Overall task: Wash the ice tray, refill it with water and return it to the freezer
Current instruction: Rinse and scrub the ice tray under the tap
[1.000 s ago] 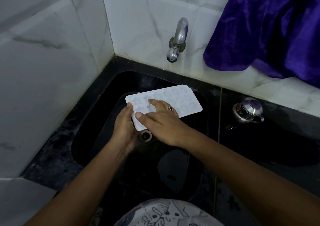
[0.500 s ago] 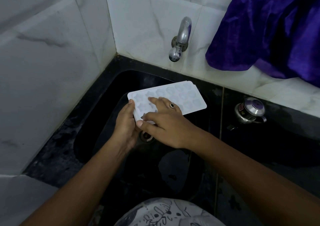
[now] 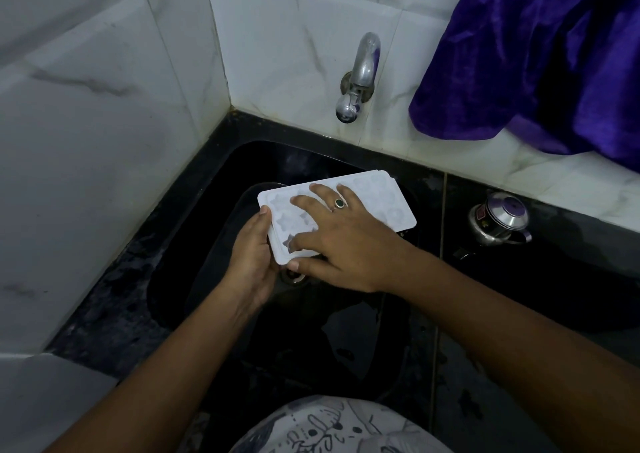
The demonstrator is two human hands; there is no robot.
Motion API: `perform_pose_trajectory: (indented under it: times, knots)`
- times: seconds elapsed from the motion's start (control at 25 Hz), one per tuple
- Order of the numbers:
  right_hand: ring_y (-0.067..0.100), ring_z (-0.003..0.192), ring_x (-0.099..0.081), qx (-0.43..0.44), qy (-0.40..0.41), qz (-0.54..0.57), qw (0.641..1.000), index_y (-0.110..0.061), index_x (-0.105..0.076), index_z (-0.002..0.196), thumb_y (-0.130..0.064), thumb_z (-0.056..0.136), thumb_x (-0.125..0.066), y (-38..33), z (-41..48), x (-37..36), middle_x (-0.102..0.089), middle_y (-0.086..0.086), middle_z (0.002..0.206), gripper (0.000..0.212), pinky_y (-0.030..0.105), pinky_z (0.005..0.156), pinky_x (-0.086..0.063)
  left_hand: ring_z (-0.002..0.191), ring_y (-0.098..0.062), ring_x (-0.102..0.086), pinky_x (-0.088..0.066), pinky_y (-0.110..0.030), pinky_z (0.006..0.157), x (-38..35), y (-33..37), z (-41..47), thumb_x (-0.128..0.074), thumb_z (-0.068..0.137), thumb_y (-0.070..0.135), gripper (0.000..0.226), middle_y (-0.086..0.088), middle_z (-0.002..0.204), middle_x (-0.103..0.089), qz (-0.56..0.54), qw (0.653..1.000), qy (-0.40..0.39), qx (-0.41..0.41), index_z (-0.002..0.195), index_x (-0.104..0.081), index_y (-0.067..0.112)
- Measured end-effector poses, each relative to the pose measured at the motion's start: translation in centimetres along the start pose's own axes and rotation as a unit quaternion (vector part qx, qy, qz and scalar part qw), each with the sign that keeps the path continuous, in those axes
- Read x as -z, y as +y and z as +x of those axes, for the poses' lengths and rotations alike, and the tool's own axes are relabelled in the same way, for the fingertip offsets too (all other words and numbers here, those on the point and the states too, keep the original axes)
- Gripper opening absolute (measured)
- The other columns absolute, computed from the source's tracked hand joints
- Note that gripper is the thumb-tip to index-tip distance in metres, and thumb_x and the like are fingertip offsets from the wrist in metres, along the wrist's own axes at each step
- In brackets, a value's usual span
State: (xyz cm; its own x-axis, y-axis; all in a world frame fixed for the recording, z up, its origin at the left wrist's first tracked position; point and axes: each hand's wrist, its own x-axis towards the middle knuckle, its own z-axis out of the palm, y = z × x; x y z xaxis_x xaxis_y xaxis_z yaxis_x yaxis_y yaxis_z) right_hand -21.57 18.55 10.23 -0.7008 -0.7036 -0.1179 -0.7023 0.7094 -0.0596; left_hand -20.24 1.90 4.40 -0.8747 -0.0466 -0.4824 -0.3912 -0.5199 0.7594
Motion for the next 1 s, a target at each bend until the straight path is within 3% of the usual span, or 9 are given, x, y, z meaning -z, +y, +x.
perform_pose_trajectory:
  times: [0.16, 0.28, 0.36, 0.52, 0.6, 0.68, 0.8, 0.88, 1.0]
  knots:
    - [0.036, 0.155, -0.02, 0.006, -0.002, -0.055, 0.998, -0.037, -0.066, 0.132, -0.068, 0.102, -0.031, 0.2, 0.6, 0.3, -0.031, 0.01, 0.166, 0.055, 0.061, 0.125, -0.008, 0.107, -0.029, -0.078, -0.067, -0.038, 0.08, -0.3, 0.3, 0.1, -0.042, 0.113, 0.042, 0.045, -0.014, 0.122, -0.078, -0.001, 1.0, -0.002, -0.008, 0.134, -0.067, 0.011]
    - [0.035, 0.15, -0.028, -0.038, 0.044, -0.027, 0.998, -0.027, -0.07, 0.124, -0.065, 0.103, -0.029, -1.4, 0.2, -0.6, -0.041, 0.011, 0.157, 0.06, 0.062, 0.124, -0.011, 0.109, -0.029, -0.078, -0.066, -0.035, 0.076, -0.2, 0.6, 0.3, -0.042, 0.113, 0.04, 0.045, -0.013, 0.122, -0.079, -0.007, 1.0, 0.002, -0.012, 0.135, -0.067, 0.01]
    - [0.031, 0.149, -0.028, -0.079, 0.058, 0.031, 0.995, -0.02, -0.074, 0.11, -0.062, 0.104, -0.026, -2.5, 0.3, -1.2, -0.042, 0.009, 0.155, 0.064, 0.059, 0.125, -0.007, 0.115, -0.032, -0.075, -0.066, -0.035, 0.075, -0.3, 0.1, 0.1, -0.041, 0.113, 0.041, 0.046, -0.014, 0.125, -0.077, -0.004, 1.0, 0.005, 0.002, 0.137, -0.066, 0.01]
    - [0.026, 0.159, 0.0, -0.193, 0.025, 0.242, 0.951, -0.021, -0.074, 0.096, -0.062, 0.104, -0.021, -4.6, 1.0, -1.7, -0.019, 0.006, 0.17, 0.068, 0.054, 0.127, 0.003, 0.116, -0.031, -0.075, -0.064, -0.036, 0.081, -0.1, -0.2, 0.2, -0.037, 0.114, 0.04, 0.049, -0.016, 0.129, -0.075, -0.021, 1.0, -0.01, 0.007, 0.139, -0.063, 0.007]
    - [0.025, 0.159, 0.002, -0.204, 0.033, 0.268, 0.941, -0.022, -0.073, 0.094, -0.062, 0.104, -0.022, -4.8, 0.9, -1.8, -0.017, 0.006, 0.171, 0.067, 0.053, 0.127, 0.002, 0.115, -0.03, -0.076, -0.064, -0.035, 0.08, 0.2, -0.1, 0.3, -0.037, 0.114, 0.04, 0.05, -0.017, 0.128, -0.075, -0.023, 1.0, -0.011, -0.001, 0.139, -0.064, 0.006]
    - [0.029, 0.158, -0.005, -0.173, 0.038, 0.214, 0.961, -0.025, -0.073, 0.099, -0.064, 0.103, -0.023, -4.1, 0.5, -1.8, -0.024, 0.008, 0.168, 0.063, 0.057, 0.126, -0.003, 0.107, -0.029, -0.078, -0.065, -0.035, 0.072, 0.2, 0.0, 0.3, -0.038, 0.114, 0.041, 0.048, -0.015, 0.126, -0.077, -0.028, 1.0, -0.005, 0.006, 0.138, -0.064, 0.008]
    - [0.036, 0.156, -0.015, -0.074, 0.037, 0.03, 0.996, -0.033, -0.074, 0.111, -0.065, 0.103, -0.026, -2.1, 0.2, -1.1, -0.031, 0.01, 0.166, 0.059, 0.062, 0.123, -0.007, 0.097, -0.026, -0.081, -0.064, -0.035, 0.063, 0.0, -0.4, 0.2, -0.043, 0.113, 0.043, 0.045, -0.011, 0.119, -0.08, -0.037, 0.999, 0.02, 0.03, 0.136, -0.065, 0.012]
    - [0.039, 0.156, -0.019, -0.031, 0.042, -0.063, 0.997, -0.033, -0.073, 0.118, -0.068, 0.103, -0.025, -1.3, 0.4, -0.8, -0.031, 0.013, 0.167, 0.061, 0.065, 0.122, -0.01, 0.095, -0.025, -0.081, -0.064, -0.035, 0.063, -0.1, -0.3, 0.3, -0.043, 0.112, 0.045, 0.044, -0.01, 0.117, -0.081, -0.034, 0.999, 0.022, 0.027, 0.133, -0.068, 0.014]
    - [0.04, 0.154, -0.023, -0.024, 0.053, -0.08, 0.995, -0.03, -0.071, 0.126, -0.069, 0.102, -0.026, -1.5, 0.4, -1.1, -0.033, 0.015, 0.166, 0.064, 0.067, 0.121, -0.012, 0.096, -0.026, -0.081, -0.065, -0.036, 0.066, 0.0, 0.0, 0.6, -0.043, 0.112, 0.044, 0.043, -0.011, 0.117, -0.081, -0.034, 0.999, 0.023, 0.003, 0.129, -0.071, 0.015]
